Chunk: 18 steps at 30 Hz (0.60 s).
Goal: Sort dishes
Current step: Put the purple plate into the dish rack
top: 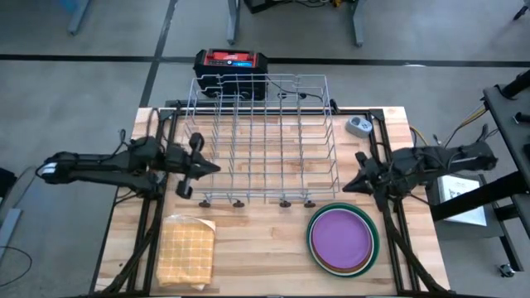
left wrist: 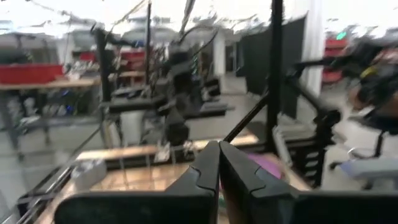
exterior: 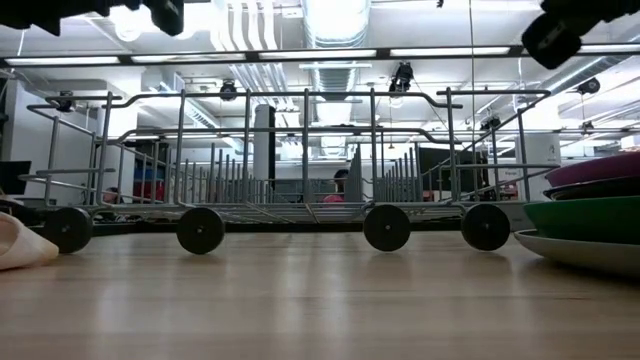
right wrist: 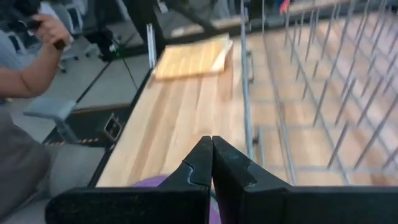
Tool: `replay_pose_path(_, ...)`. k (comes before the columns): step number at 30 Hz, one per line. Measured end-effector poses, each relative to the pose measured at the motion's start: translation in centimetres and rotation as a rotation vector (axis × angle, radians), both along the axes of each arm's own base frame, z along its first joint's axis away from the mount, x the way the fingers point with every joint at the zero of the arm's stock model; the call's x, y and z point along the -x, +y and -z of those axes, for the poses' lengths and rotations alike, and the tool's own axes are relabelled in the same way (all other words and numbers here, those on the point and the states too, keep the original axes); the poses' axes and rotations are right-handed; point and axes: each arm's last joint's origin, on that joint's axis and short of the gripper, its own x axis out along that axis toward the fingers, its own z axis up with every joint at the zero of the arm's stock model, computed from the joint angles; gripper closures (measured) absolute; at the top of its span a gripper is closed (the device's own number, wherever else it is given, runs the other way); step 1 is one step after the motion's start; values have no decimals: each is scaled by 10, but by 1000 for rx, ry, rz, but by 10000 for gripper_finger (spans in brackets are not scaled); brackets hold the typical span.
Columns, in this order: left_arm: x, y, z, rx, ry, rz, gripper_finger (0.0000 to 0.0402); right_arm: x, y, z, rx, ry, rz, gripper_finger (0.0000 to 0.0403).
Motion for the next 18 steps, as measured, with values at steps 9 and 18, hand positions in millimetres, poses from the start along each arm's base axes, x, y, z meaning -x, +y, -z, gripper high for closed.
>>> replay_pose_path(9, -27, -12, 0, -97, 41, 53, 401, 13, 2, -9, 43, 405, 167, 403)
replay_pose_path(18, -29, -17, -3, -61, 47, 77, 401, 1, 17, 10, -38, 659, 153, 403)
